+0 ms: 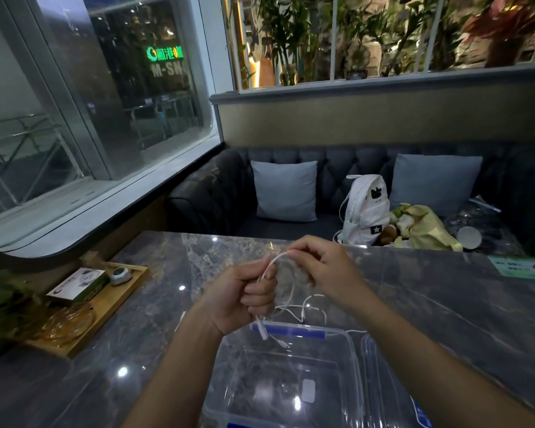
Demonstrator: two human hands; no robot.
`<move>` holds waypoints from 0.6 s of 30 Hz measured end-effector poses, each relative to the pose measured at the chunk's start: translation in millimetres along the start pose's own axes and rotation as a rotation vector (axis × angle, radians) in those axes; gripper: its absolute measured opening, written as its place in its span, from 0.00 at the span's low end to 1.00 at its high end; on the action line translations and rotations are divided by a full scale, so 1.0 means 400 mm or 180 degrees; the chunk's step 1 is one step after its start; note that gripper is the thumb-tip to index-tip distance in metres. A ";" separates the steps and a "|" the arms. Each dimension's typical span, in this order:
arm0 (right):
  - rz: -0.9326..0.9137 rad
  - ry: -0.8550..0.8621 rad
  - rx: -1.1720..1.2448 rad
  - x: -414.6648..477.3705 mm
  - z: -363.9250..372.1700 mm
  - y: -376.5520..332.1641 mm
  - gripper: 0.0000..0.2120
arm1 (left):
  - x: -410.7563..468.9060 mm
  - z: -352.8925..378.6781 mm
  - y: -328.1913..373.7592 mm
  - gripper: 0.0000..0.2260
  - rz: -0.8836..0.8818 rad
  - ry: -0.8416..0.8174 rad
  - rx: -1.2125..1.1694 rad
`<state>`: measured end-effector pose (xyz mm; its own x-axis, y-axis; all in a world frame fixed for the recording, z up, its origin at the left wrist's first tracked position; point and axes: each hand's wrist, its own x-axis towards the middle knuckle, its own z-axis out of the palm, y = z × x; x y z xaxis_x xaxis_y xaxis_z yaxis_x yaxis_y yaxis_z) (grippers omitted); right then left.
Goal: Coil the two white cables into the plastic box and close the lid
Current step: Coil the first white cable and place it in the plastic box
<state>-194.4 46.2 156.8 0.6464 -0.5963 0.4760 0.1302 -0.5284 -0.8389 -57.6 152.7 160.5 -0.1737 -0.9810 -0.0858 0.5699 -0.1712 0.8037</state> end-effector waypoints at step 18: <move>0.0884 -0.0499 0.1044 -0.015 -0.018 0.028 0.07 | 0.005 -0.001 0.003 0.16 -0.0108 0.0187 -0.0151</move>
<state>-202.0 39.5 146.3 0.7932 -0.5764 0.1967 0.1508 -0.1270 -0.9804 -57.0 150.4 160.9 -0.1470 -0.9780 -0.1482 0.6020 -0.2073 0.7711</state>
